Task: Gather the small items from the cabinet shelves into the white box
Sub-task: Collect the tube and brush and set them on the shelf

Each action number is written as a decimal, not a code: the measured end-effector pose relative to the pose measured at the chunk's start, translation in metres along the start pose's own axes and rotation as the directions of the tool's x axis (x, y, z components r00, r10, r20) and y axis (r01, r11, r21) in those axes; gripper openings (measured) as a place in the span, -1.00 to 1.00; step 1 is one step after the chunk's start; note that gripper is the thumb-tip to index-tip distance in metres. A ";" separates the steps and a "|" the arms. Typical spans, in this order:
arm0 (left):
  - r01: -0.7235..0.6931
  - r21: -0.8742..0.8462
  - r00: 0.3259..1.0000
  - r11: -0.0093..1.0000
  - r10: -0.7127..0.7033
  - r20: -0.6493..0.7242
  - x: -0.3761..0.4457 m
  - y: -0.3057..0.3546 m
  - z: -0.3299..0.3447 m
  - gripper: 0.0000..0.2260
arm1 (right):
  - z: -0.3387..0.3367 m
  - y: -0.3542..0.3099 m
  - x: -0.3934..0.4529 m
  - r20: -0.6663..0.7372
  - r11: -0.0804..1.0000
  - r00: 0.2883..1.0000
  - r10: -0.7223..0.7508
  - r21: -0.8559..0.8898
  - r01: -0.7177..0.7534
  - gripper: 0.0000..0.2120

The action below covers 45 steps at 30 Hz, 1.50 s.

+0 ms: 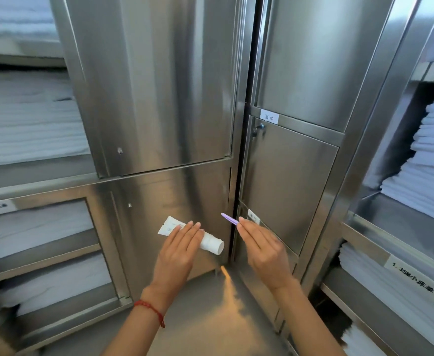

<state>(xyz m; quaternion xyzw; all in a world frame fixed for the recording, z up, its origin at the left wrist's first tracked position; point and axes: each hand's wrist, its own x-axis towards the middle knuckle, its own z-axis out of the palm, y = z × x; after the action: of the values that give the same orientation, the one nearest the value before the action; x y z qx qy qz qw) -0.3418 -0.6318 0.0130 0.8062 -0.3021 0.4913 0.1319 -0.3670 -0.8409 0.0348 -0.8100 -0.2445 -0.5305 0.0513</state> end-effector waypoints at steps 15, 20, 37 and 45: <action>0.073 0.254 0.997 0.965 -0.076 0.002 -0.033 -0.134 -0.082 -0.71 | 0.101 -0.110 0.092 -0.143 0.980 0.983 -0.116 0.145 0.136 -0.69; 0.147 0.325 0.973 0.934 -0.196 0.124 -0.051 -0.173 -0.117 -0.49 | 0.129 -0.150 0.113 -0.153 0.964 0.978 -0.141 0.204 0.171 -0.65; 0.325 0.549 0.910 0.770 -0.413 0.041 -0.100 -0.276 -0.211 -0.50 | 0.228 -0.276 0.195 -0.254 0.847 0.944 -0.210 0.436 0.306 -0.69; 0.336 0.695 0.905 0.636 -0.424 -0.049 -0.116 -0.323 -0.240 -0.72 | 0.281 -0.332 0.240 -0.324 0.723 0.918 -0.229 0.575 0.383 -0.74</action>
<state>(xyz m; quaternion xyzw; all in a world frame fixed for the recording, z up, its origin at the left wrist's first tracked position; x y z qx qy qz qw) -0.3524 -0.2152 0.0545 0.8692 0.0716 0.4800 -0.0949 -0.2053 -0.3721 0.0673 -0.6269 -0.5306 -0.5093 0.2570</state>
